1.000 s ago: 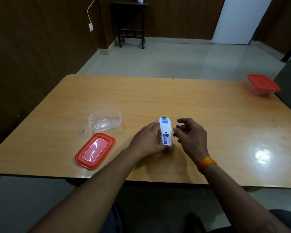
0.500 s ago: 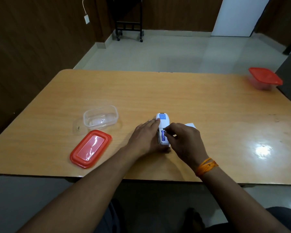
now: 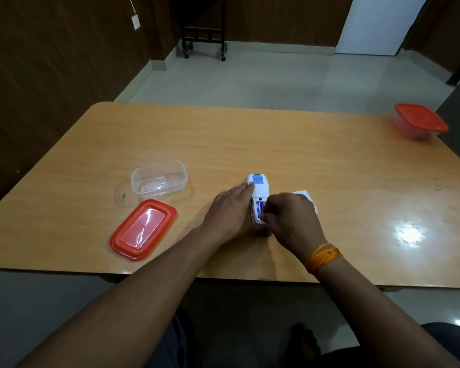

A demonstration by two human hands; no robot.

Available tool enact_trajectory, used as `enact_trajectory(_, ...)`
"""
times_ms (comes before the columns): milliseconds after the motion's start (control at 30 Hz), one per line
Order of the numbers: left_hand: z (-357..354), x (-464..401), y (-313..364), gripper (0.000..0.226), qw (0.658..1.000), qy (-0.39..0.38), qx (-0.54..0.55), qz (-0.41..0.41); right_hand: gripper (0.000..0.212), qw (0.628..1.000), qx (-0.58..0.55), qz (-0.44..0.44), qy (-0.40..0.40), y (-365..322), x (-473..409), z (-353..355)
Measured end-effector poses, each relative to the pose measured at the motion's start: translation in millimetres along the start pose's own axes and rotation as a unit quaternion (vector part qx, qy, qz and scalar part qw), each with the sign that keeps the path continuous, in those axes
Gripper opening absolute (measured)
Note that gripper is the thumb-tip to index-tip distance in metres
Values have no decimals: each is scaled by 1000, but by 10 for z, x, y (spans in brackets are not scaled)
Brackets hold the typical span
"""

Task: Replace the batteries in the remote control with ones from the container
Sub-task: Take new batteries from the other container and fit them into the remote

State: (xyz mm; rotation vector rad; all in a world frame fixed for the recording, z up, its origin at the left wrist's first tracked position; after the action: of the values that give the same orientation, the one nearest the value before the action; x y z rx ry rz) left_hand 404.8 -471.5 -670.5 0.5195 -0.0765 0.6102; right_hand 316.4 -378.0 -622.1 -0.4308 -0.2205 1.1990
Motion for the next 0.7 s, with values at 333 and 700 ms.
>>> enact_trajectory(333, 51, 39, -1, 116, 1000, 5, -6, 3, 19, 923, -301, -203, -126, 423, -68, -227)
enact_trajectory(700, 115, 43, -80, 120, 999, -43, -8, -22, 21, 946, -261, -193, -18, 533, 62, -124)
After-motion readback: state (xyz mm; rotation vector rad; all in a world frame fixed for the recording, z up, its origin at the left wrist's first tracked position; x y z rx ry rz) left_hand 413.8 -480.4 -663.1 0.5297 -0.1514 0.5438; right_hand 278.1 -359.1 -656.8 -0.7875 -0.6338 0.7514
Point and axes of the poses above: each hand's wrist, its own x-axis away from the middle knuckle, its own z-axis out of the back of the hand, y = z × x, the point moved 9 cm from there along -x, towards the middle knuckle, and after that the axes turned 11 degrees about -y, right-handed, at the moved point
